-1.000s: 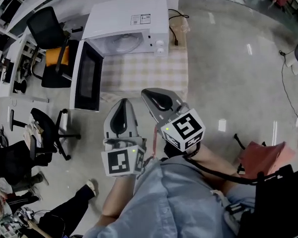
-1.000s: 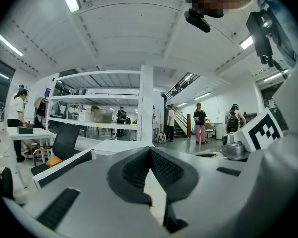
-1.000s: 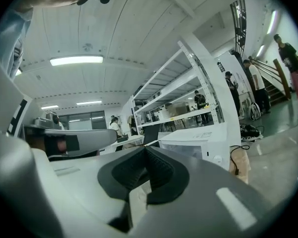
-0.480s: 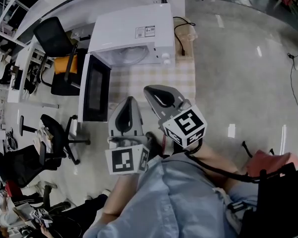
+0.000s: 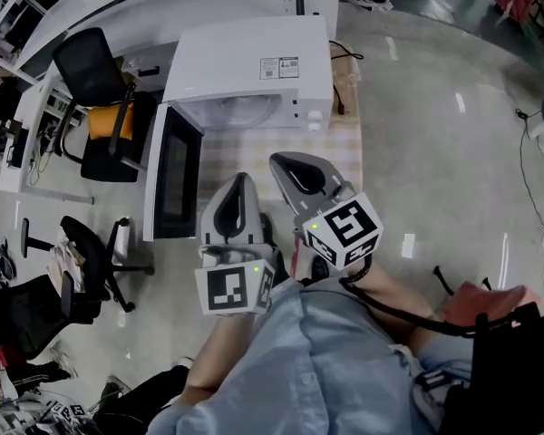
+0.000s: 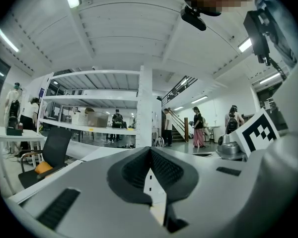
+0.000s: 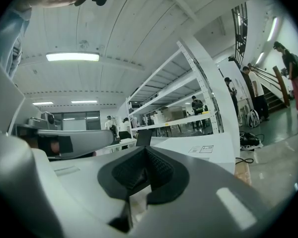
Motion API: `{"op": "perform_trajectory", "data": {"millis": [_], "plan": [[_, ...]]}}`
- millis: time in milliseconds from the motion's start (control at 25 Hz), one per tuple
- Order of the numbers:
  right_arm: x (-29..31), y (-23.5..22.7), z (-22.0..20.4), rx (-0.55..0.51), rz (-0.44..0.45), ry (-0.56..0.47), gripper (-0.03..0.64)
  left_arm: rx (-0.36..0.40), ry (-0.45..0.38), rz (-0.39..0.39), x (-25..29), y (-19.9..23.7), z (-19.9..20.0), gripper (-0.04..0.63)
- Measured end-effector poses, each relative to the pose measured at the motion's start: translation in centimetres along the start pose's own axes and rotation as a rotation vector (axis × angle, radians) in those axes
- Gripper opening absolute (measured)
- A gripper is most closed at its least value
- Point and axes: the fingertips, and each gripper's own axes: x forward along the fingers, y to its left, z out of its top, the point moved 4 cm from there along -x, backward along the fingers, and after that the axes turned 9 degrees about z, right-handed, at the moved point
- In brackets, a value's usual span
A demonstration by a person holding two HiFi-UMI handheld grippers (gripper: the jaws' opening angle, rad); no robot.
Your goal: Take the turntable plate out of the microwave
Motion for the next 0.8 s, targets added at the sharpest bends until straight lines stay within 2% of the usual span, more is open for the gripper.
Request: {"op": "perform_trajectory", "data": {"millis": [240, 440, 680, 800], "plan": [[3.8, -1.3, -0.8, 0.002, -0.053, 0.005, 0.002, 0.018, -0.025, -0.012, 4.0, 3.9, -0.9, 0.008], [7.5, -3.4, -2.7, 0.032, -0.116, 0.01, 0.002, -0.026, -0.045, -0.033, 7.9, 6.8, -3.0, 0.008], [10.9, -5.7, -7.1, 0.083, -0.168, 0.044, 0.002, -0.031, -0.015, -0.059, 11.2, 8.9, -8.6, 0.007], [12.3, -7.3, -9.8, 0.107, -0.198, 0.043, 0.002, -0.036, -0.041, -0.06, 13.2, 9.9, -11.0, 0.007]]}}
